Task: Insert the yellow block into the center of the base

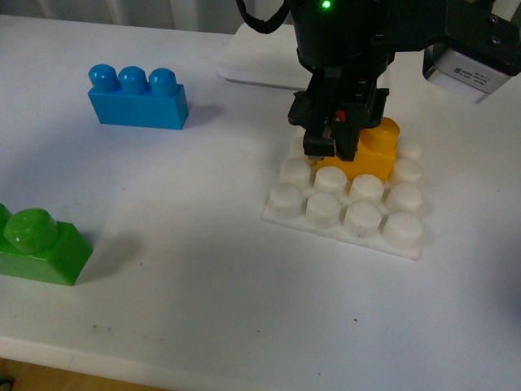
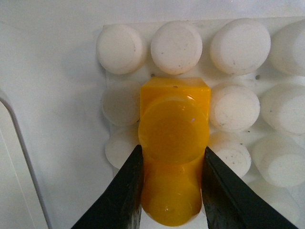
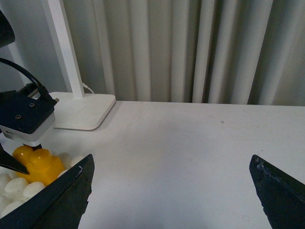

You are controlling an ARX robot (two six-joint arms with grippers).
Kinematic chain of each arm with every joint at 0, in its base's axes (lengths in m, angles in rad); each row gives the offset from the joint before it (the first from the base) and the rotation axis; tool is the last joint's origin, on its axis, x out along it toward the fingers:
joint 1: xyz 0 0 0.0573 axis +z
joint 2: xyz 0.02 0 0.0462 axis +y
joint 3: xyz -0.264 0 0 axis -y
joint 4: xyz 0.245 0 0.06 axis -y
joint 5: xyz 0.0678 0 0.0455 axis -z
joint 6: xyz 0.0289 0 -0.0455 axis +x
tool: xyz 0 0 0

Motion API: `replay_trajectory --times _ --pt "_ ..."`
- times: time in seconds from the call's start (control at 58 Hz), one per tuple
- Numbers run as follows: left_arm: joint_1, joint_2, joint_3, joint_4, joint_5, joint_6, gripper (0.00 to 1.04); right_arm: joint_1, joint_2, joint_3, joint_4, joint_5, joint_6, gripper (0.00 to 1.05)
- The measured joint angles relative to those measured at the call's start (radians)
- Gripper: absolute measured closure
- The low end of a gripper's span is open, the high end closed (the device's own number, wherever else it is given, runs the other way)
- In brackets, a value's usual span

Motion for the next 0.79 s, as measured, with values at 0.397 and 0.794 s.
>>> replay_trajectory --times 0.397,0.794 --pt "0.005 -0.025 -0.016 0.028 0.012 -0.003 0.75 0.0 0.0 0.0 0.0 0.0 0.0 0.09" --pt "0.026 -0.119 -0.049 0.041 0.024 -0.002 0.35 0.0 0.0 0.0 0.0 0.0 0.0 0.09"
